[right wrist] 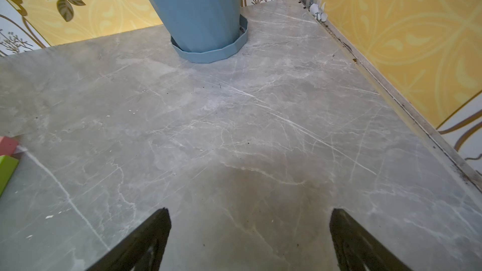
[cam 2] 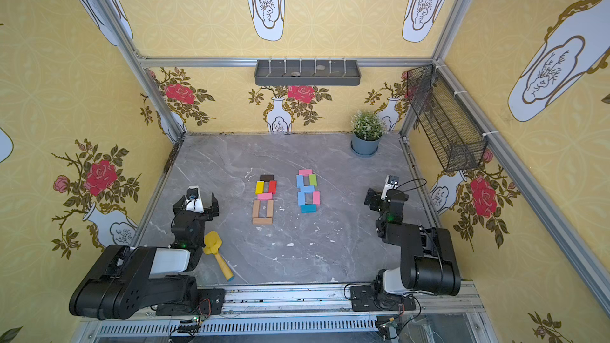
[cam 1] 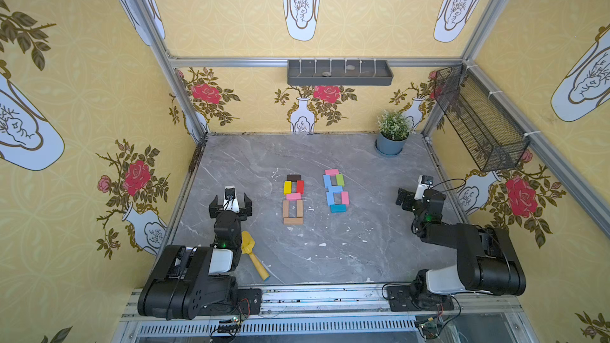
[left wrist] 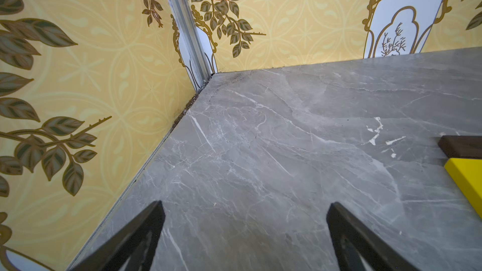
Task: Assemble the number 8 with building blocks
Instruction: Reset both arms
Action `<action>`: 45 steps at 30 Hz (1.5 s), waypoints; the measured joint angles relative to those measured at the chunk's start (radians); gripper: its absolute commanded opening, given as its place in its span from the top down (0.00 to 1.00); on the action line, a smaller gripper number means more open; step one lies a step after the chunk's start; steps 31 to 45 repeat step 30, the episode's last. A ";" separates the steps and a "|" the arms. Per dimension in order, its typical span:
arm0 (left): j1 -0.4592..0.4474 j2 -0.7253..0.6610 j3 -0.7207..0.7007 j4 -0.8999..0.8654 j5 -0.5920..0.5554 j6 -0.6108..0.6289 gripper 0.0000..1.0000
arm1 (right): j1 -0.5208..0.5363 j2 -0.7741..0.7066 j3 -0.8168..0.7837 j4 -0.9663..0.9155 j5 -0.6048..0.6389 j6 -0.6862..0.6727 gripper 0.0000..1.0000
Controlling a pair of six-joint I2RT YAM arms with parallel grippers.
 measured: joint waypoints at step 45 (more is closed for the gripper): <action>0.001 0.004 0.029 -0.014 0.018 0.000 0.00 | -0.066 0.012 -0.137 0.261 -0.237 -0.029 0.02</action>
